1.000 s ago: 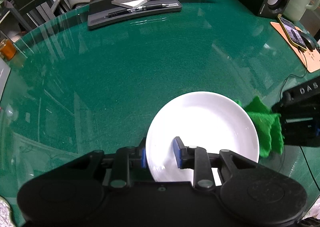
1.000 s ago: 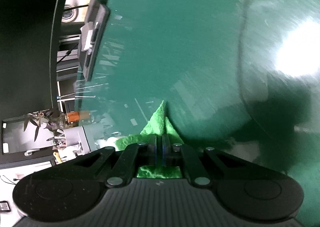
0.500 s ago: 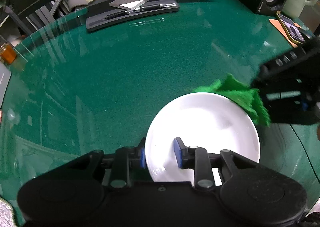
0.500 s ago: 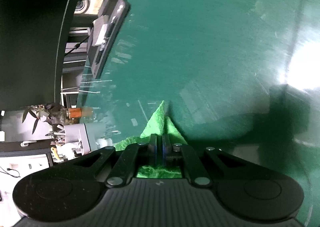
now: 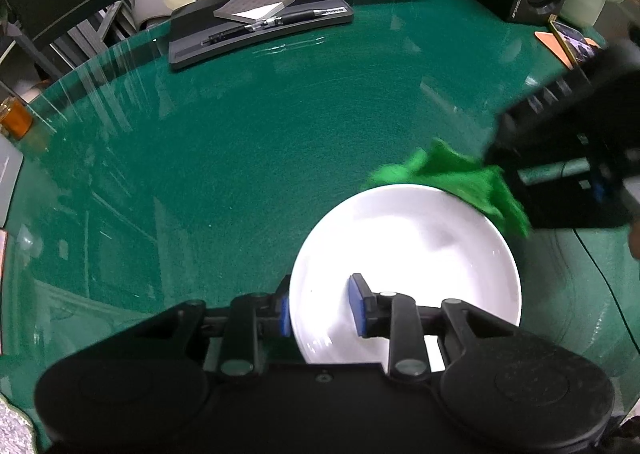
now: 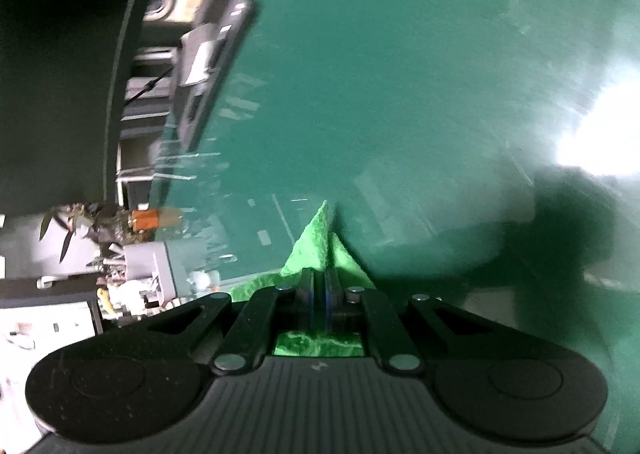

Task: Clean bowl
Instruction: 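Hold the bowl with the left gripper while the right gripper rubs the cloth inside it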

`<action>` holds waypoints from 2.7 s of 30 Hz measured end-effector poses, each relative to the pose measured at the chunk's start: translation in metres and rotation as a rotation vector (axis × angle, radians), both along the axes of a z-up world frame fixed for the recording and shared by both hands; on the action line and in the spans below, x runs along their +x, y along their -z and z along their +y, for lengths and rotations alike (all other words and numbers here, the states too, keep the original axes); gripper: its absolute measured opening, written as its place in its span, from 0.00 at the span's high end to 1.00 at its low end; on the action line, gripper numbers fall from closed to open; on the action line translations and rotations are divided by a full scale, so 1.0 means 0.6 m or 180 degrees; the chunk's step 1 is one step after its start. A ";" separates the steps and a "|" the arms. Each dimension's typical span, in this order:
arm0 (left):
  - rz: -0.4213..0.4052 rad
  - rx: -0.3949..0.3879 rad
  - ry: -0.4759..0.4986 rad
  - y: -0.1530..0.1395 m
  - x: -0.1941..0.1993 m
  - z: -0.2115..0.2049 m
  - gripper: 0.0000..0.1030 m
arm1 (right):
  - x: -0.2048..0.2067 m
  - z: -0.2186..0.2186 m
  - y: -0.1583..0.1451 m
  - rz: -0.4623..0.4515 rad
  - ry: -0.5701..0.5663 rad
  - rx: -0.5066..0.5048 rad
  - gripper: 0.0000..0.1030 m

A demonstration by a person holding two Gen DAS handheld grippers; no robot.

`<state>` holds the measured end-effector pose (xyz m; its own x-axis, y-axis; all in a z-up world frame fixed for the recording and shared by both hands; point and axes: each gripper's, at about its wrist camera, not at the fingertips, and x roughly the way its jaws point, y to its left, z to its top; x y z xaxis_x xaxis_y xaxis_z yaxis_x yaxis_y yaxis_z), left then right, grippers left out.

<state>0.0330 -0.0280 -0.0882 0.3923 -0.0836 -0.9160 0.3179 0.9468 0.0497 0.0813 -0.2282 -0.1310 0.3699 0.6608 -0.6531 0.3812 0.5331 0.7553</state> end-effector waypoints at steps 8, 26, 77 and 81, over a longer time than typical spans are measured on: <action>-0.0029 0.0044 0.0056 -0.001 -0.002 -0.006 0.71 | -0.035 -0.032 0.007 0.0102 0.0063 0.0018 0.94; -0.0094 0.0124 0.0141 -0.001 -0.004 -0.013 0.70 | -0.006 -0.005 -0.003 -0.0001 -0.0065 -0.0033 0.94; -0.0033 -0.0026 0.0552 -0.002 0.009 -0.007 0.58 | -0.053 -0.026 0.012 0.0193 -0.0222 0.0080 0.93; -0.0031 -0.0002 0.0564 -0.002 0.009 -0.010 0.58 | -0.070 -0.030 0.016 0.0278 -0.0182 0.0105 0.93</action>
